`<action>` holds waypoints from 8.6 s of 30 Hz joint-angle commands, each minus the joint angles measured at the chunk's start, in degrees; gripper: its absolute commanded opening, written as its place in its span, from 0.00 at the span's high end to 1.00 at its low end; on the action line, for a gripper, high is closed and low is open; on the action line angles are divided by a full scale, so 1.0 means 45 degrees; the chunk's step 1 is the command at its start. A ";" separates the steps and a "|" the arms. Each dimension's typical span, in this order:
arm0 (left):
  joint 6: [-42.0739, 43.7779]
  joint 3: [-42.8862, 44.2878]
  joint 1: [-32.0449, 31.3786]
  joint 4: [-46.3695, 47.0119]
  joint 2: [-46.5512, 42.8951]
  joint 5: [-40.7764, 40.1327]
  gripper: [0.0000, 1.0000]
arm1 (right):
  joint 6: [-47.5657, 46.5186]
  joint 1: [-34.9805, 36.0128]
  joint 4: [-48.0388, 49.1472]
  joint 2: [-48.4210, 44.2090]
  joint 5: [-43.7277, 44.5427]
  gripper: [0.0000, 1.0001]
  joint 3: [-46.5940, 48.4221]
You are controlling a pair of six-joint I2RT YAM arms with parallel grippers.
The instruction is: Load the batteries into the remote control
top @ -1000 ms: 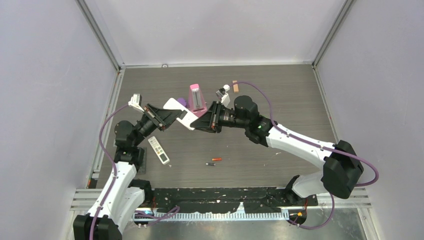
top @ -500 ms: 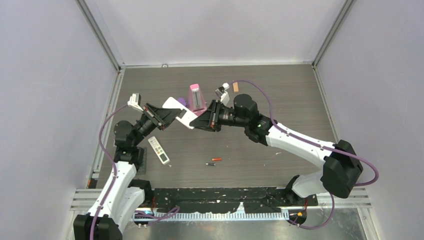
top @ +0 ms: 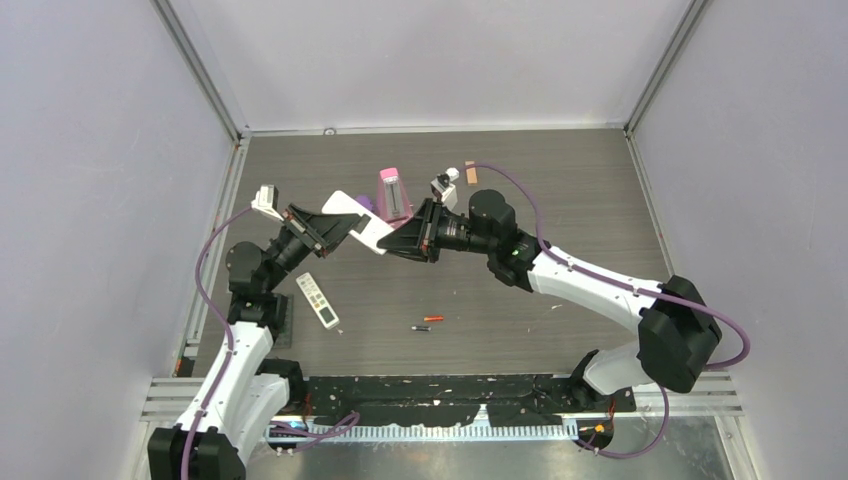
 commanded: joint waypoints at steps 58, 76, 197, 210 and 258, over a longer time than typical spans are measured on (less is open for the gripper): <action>0.1997 0.1251 -0.0370 -0.1892 -0.2113 -0.0853 1.00 | -0.2583 -0.0192 0.0705 0.0036 -0.0600 0.95 0.0310; 0.0412 0.0842 -0.0385 -0.0399 -0.1901 -0.0296 1.00 | -0.1270 -0.0167 -0.1966 0.0932 -0.0052 0.95 0.0969; -0.1439 0.1014 -0.0370 -0.4160 -0.1392 0.1865 1.00 | -0.4610 0.0004 -0.4195 0.1407 -0.0356 0.69 0.2102; -0.1488 0.1078 -0.0382 -0.4522 -0.1095 0.2223 1.00 | -0.3651 0.0004 -0.3219 0.1575 -0.0503 0.58 0.1664; -0.3844 -0.2224 -0.0370 -0.2619 -0.1891 -0.1896 1.00 | -0.0692 -0.0094 -0.2987 -0.0679 0.1239 0.47 0.0089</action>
